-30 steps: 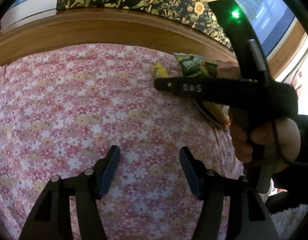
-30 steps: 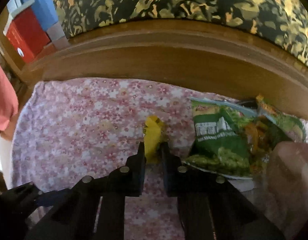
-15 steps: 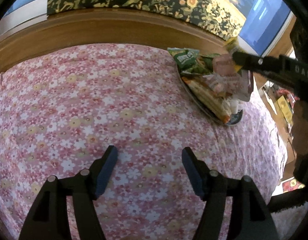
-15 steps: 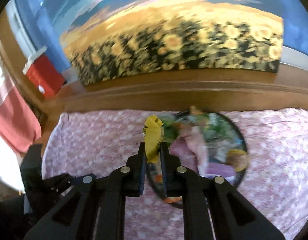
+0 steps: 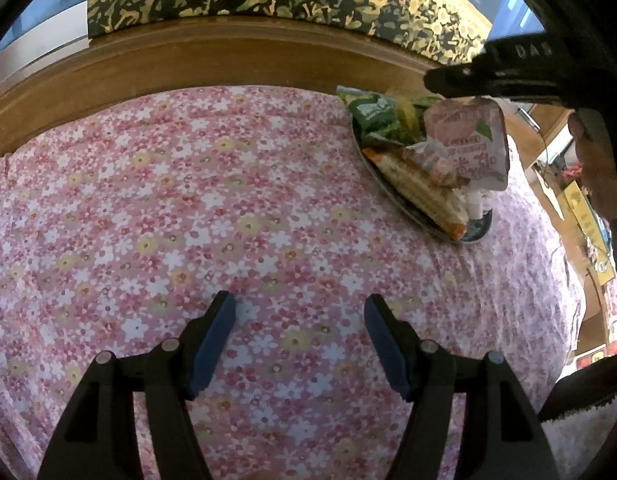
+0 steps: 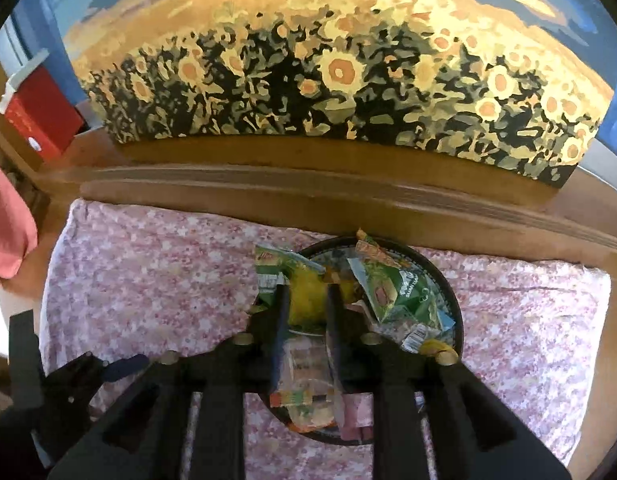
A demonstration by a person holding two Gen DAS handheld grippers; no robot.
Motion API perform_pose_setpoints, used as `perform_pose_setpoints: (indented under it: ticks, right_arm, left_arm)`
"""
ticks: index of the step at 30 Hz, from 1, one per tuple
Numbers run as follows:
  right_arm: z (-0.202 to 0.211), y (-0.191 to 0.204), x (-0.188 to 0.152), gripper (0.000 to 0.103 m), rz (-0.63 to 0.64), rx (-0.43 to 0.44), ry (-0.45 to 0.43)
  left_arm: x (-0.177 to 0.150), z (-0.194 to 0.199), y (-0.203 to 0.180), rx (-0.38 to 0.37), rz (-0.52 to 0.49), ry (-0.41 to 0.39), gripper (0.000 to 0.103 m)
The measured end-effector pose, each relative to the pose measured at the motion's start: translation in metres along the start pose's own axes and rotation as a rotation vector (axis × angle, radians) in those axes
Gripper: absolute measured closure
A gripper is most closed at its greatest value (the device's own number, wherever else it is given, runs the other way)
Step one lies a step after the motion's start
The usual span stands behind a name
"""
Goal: Organize snacks
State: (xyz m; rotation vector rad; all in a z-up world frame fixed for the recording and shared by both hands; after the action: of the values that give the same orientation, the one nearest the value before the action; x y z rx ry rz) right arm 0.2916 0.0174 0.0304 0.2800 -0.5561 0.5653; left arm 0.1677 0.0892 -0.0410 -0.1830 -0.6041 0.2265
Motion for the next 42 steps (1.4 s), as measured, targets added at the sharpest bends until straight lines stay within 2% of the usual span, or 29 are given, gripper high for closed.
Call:
perform_pose_setpoints:
  ticks: [1,2,8,12,15,19,24,26,27,28,29,32,35,42]
  right_arm:
    - [0.001,0.000,0.001,0.063,-0.012,-0.011,0.002]
    - [0.006,-0.002,0.003,0.060,-0.029,-0.025,-0.009]
    - [0.056,0.001,0.003,0.057,-0.040,-0.004,-0.143]
    - [0.081,0.004,-0.033,0.057,-0.020,0.000,-0.179]
    - [0.087,-0.006,-0.074,0.057,-0.052,-0.007,-0.149]
    - [0.076,-0.027,-0.137,0.057,-0.093,-0.042,-0.101]
    - [0.053,-0.054,-0.188,0.057,-0.119,-0.086,-0.099]
    - [0.035,-0.064,-0.211,0.057,-0.139,-0.089,-0.035]
    - [0.040,-0.063,-0.211,0.057,-0.099,-0.098,-0.103]
    - [0.035,-0.062,-0.217,0.056,-0.052,-0.132,-0.074]
    - [0.034,-0.058,-0.218,0.056,-0.001,-0.159,-0.078]
    - [0.033,-0.063,-0.216,0.056,-0.056,-0.130,-0.061]
    - [0.032,-0.061,-0.216,0.055,-0.012,-0.142,-0.052]
    - [0.032,-0.061,-0.218,0.055,-0.005,-0.134,-0.068]
  left_arm:
    - [0.000,0.000,0.000,0.001,0.000,0.001,0.033]
    - [0.000,0.000,0.000,0.003,-0.001,0.001,0.033]
    - [-0.002,0.006,0.000,0.008,-0.004,0.000,0.033]
    - [0.000,0.014,-0.014,0.009,-0.037,-0.011,0.033]
    - [0.000,0.028,-0.031,0.018,-0.071,-0.046,0.032]
    - [-0.013,0.036,-0.057,0.011,-0.103,-0.033,0.032]
    - [-0.038,0.024,-0.097,-0.016,-0.148,0.010,0.032]
    - [-0.049,0.011,-0.108,0.017,-0.159,0.013,0.032]
    - [-0.052,0.004,-0.107,0.035,-0.154,0.015,0.032]
    - [-0.053,0.004,-0.109,0.062,-0.155,-0.038,0.030]
    - [-0.056,0.003,-0.110,0.073,-0.158,-0.055,0.028]
    - [-0.061,0.003,-0.114,0.116,-0.168,-0.081,0.026]
    - [-0.061,0.005,-0.112,0.111,-0.139,-0.090,0.025]
    - [-0.060,0.002,-0.117,0.119,-0.154,-0.101,0.020]
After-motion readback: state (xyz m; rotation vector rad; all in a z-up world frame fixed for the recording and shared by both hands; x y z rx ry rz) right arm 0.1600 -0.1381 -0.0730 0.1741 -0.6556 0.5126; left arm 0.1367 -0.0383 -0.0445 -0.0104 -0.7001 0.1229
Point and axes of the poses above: each gripper's, at about its wrist camera, not at the fingertips, and z roughly against the way its jaws point, y to its left, x to its top, the point moved 8 cm from there along -z, roughly the way its jaws point, and after that the axes turned 5 degrees about -y, right-handed, at the moved point
